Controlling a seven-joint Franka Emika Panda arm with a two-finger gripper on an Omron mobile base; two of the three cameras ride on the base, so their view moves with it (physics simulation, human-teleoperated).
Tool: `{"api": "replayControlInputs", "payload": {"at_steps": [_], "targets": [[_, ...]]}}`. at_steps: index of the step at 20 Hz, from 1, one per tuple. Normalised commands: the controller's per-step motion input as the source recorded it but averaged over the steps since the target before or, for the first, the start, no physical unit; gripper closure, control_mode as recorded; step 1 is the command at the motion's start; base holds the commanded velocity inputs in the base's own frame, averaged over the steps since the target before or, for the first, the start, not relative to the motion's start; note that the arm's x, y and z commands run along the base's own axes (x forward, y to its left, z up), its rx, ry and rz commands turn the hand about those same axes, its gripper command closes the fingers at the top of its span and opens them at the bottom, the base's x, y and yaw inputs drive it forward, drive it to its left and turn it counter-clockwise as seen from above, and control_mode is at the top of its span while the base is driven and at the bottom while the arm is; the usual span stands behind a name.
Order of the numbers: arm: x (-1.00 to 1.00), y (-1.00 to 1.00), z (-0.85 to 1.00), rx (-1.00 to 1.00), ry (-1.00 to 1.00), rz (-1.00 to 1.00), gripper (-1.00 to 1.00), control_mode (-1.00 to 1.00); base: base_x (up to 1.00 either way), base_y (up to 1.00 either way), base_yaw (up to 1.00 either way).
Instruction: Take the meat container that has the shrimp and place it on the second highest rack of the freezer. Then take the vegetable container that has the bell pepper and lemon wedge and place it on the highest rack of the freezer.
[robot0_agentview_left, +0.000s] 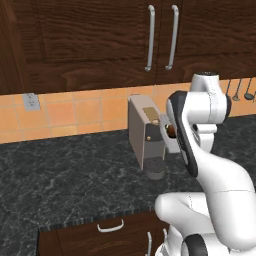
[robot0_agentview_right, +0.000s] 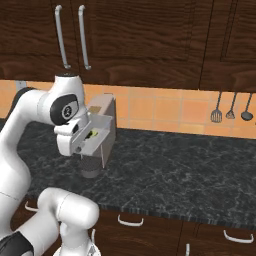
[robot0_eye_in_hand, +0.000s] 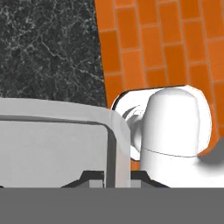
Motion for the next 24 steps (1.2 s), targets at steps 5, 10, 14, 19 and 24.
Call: {"api": "replayControlInputs", "payload": {"at_steps": [5,10,14,19,24], "targets": [[-0.02,0.12,0.00,0.00,0.00,0.13,1.00,-1.00,0.00,0.00,0.00],[0.00,0.23,-0.02,0.00,0.00,0.09,1.00,-1.00,0.00,0.00,0.00],[0.00,0.16,-0.01,0.00,0.00,0.00,1.00,-1.00,0.00,0.00,0.00],[-0.01,0.00,-0.02,0.00,0.00,0.00,1.00,1.00,0.00,0.00,0.00],[0.00,0.00,0.00,0.00,0.00,0.00,1.00,1.00,-0.80,-0.20,-0.13]]}}
